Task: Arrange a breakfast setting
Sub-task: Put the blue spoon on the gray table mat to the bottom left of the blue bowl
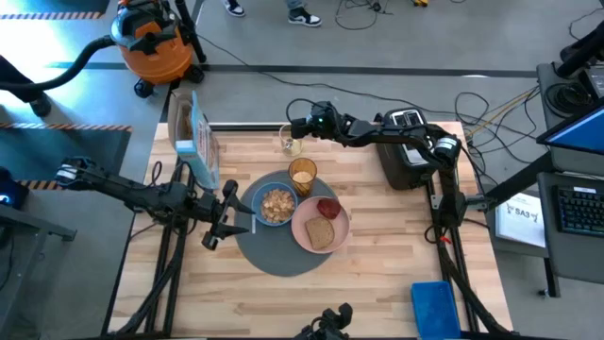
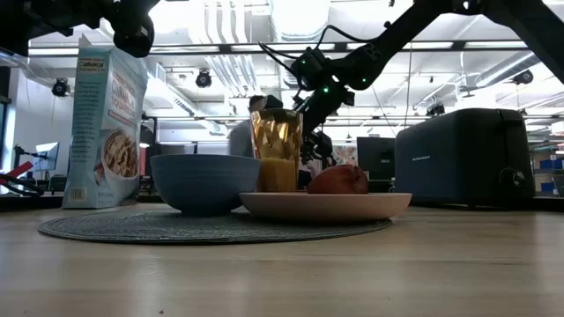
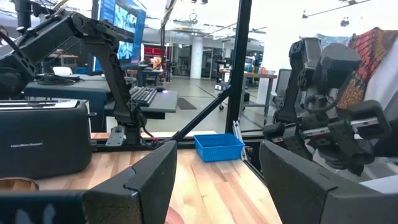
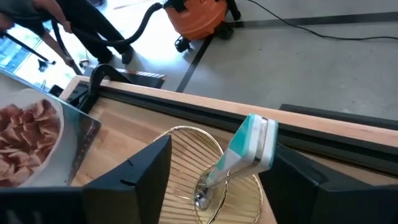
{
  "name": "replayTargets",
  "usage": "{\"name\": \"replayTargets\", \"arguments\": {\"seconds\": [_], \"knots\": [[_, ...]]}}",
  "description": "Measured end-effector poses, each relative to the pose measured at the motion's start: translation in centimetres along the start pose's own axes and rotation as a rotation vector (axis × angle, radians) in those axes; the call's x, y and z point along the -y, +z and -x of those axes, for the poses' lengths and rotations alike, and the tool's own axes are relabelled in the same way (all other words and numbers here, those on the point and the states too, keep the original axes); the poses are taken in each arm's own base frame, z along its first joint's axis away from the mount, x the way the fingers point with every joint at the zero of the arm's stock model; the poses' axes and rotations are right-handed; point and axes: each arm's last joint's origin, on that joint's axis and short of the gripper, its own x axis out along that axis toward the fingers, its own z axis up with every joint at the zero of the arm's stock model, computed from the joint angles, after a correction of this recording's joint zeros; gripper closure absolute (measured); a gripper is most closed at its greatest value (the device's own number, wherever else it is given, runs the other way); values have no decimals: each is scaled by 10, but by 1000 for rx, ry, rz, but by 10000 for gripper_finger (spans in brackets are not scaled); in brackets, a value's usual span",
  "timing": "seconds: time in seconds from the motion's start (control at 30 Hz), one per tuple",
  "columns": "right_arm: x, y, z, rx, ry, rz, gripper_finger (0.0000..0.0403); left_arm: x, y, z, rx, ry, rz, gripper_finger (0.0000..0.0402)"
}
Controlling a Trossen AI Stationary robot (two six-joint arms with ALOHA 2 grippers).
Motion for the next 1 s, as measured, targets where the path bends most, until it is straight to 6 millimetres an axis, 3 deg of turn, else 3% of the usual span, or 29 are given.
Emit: {"name": "replayTargets", "arguments": {"seconds": [0.5,0.8,1.0], "knots": [[1,-1,-2,-8,-6,43,371,0,-1,0,-7,0,0,188],[-2,2,2,-11,14,66,374,0,0,0,-6,-1,0,188],[-16,21,26,35,79,100,374,0,-1,0,-8,0,0,188]]}}
